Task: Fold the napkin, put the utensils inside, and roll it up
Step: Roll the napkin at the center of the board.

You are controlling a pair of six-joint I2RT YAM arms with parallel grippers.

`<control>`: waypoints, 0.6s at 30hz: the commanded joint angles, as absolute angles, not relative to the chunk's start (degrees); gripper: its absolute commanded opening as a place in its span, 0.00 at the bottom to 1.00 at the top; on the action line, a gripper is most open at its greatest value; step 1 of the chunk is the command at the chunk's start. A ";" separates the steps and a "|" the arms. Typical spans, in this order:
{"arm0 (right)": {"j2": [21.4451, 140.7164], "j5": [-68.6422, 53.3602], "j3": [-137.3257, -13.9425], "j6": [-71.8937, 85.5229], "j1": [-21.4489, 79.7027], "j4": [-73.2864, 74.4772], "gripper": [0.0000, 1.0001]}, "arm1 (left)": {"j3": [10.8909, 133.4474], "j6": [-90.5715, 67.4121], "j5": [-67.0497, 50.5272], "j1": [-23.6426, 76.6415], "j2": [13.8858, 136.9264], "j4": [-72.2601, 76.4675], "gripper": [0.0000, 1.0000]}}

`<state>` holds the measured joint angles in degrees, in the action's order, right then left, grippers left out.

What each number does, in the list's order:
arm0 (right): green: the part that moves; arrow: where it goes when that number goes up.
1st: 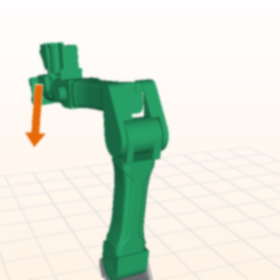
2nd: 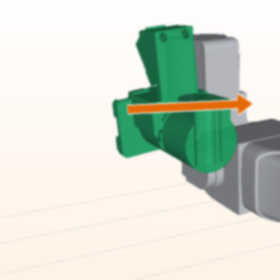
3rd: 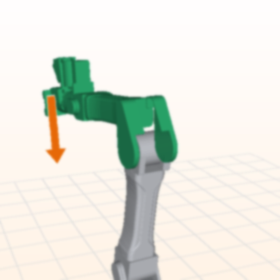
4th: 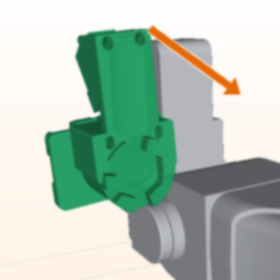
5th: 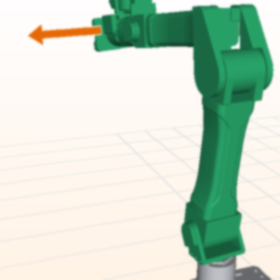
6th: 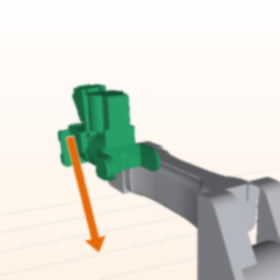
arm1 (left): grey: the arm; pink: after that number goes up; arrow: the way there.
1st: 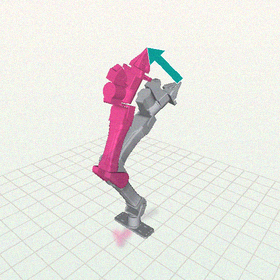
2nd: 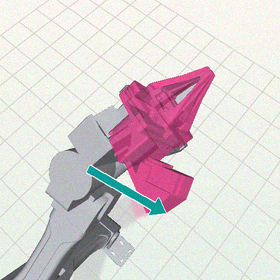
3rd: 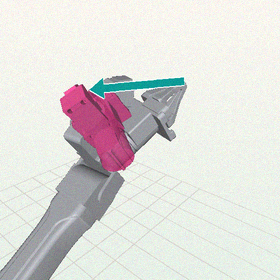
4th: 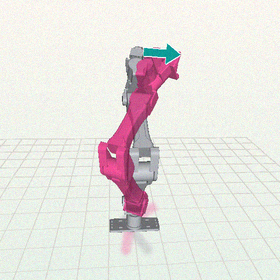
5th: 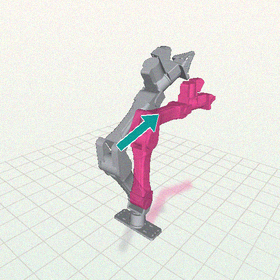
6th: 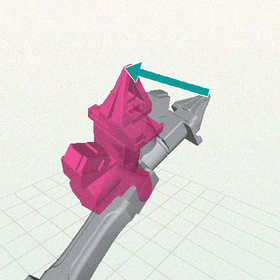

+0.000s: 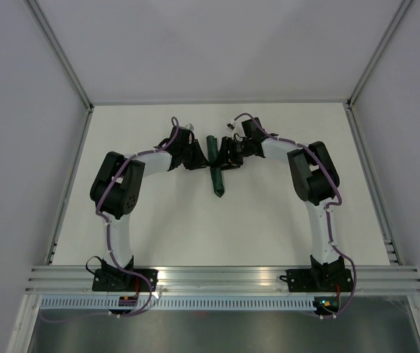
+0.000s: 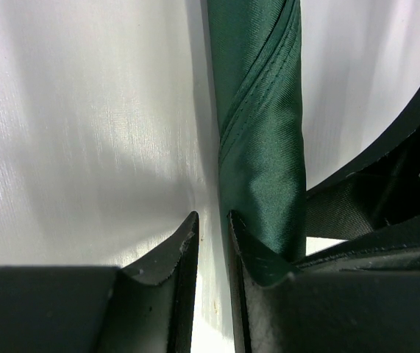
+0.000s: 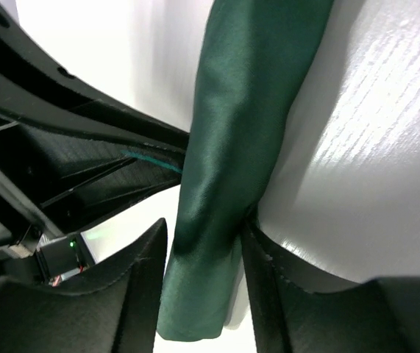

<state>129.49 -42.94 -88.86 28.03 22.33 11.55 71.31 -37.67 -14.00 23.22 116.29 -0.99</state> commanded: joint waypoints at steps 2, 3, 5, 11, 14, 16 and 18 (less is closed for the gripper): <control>127.71 -43.07 -90.26 27.25 21.97 14.59 0.53 | 73.56 -39.90 -15.47 23.20 116.54 -1.67 0.26; 127.62 -43.24 -90.44 27.25 22.06 14.68 0.54 | 73.48 -39.82 -15.47 23.20 116.54 -1.67 0.26; 127.71 -43.85 -91.05 27.16 21.97 15.03 0.54 | 73.56 -39.81 -15.64 23.20 116.46 -1.67 0.26; 127.62 -44.03 -91.76 26.89 21.97 15.64 0.53 | 73.57 -39.73 -15.64 23.20 116.37 -1.67 0.26; 127.44 -43.24 -91.93 26.63 21.97 16.08 0.54 | 73.56 -39.55 -15.73 23.20 116.45 -1.76 0.26; 127.27 -42.81 -92.11 26.63 21.88 16.35 0.54 | 73.56 -39.55 -15.64 23.20 116.37 -1.67 0.26; 127.09 -42.19 -92.46 26.02 21.97 16.87 0.54 | 73.56 -39.46 -15.56 23.20 116.28 -1.76 0.26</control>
<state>129.43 -43.51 -90.19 25.61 22.22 14.46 71.31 -37.67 -14.06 23.22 116.29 -1.15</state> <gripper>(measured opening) 0.535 0.265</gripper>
